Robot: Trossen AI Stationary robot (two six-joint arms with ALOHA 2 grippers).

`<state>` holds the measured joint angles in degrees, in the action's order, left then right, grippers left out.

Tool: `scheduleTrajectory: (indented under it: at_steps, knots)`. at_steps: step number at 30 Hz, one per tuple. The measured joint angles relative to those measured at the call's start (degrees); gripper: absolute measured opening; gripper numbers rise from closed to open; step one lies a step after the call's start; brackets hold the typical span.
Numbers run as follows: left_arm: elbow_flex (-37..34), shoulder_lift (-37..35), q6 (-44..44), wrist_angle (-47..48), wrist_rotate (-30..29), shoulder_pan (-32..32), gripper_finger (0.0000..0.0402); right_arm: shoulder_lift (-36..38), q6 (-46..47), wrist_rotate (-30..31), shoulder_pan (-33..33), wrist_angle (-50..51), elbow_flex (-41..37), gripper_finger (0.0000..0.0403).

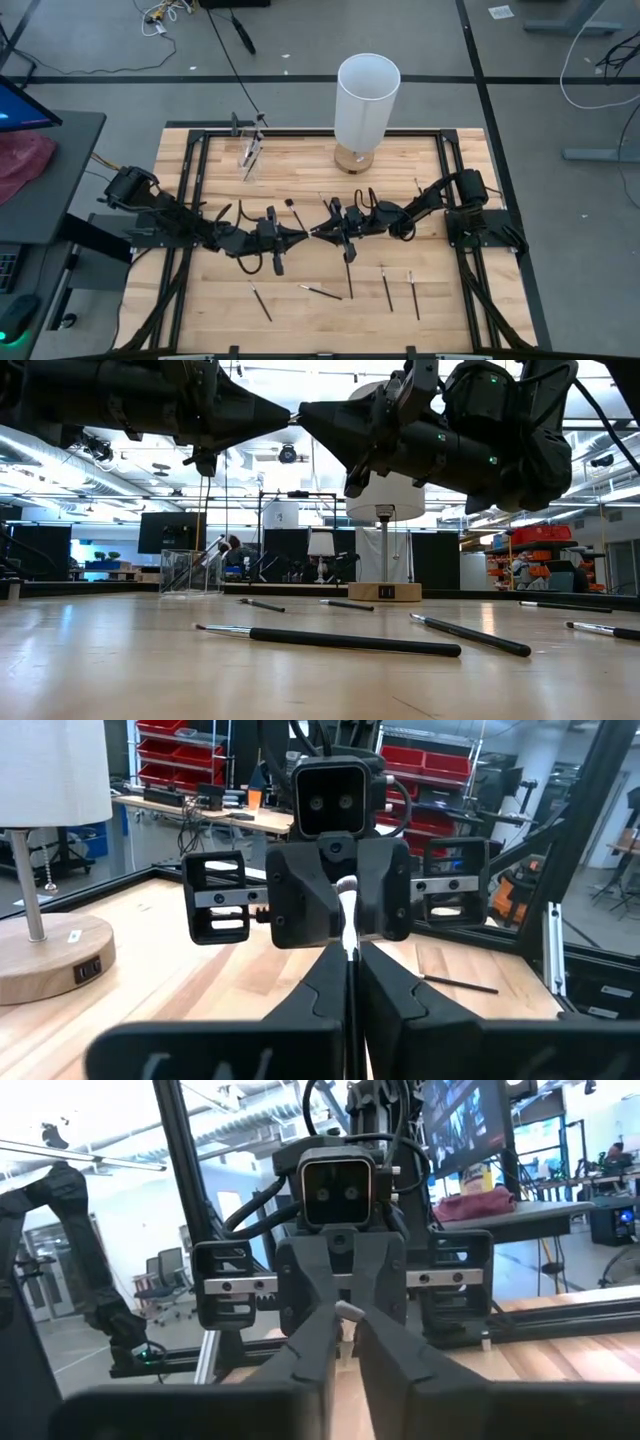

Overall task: Put items in baskets/containers
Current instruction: Put the black eyeshadow brush into the transparent organizer

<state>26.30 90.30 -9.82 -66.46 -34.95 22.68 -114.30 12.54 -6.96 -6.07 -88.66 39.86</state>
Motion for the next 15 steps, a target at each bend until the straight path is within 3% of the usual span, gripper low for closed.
scheduleTrajectory:
  at_steps: [4,11,15]
  knots:
    - [0.00,-0.07,-0.08,0.04,-0.33,0.00,0.0023,0.02,-1.21,0.02,-0.04,0.00,0.00,0.0010]
    - [0.00,-0.07,-1.60,0.41,-0.91,-0.25,0.0025,0.02,-1.07,-0.53,-0.09,0.05,0.00,0.0006]
    - [0.00,-0.11,-3.38,1.99,-0.99,-0.79,0.0052,0.02,-0.75,-0.69,-0.07,0.52,0.00,0.0002]
